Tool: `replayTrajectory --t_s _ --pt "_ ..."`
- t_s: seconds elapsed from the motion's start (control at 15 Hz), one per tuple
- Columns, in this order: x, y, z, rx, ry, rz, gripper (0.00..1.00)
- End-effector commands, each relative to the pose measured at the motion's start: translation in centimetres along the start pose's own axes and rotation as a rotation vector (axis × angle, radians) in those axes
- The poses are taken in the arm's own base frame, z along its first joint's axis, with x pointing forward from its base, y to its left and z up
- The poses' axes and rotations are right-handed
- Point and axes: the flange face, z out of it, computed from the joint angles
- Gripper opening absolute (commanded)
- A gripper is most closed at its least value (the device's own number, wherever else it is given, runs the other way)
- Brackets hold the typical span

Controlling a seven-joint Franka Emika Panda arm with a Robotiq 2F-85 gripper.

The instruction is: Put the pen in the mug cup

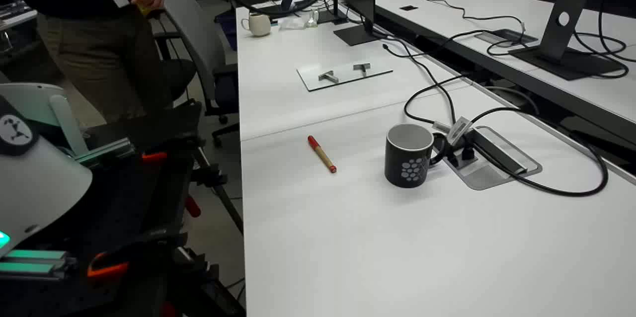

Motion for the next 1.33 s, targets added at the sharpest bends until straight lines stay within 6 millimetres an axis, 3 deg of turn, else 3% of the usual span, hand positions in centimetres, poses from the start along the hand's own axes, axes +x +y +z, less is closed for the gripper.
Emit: replayTrajectory --t_s 0.0,0.8,1.27 --pt "0.0 0.0 0.0 0.000 0.000 0.000 1.00" --pt "0.0 0.0 0.0 0.000 0.000 0.000 1.00" --pt "-1.2 1.8 -1.1 0.013 -0.068 -0.090 1.00"
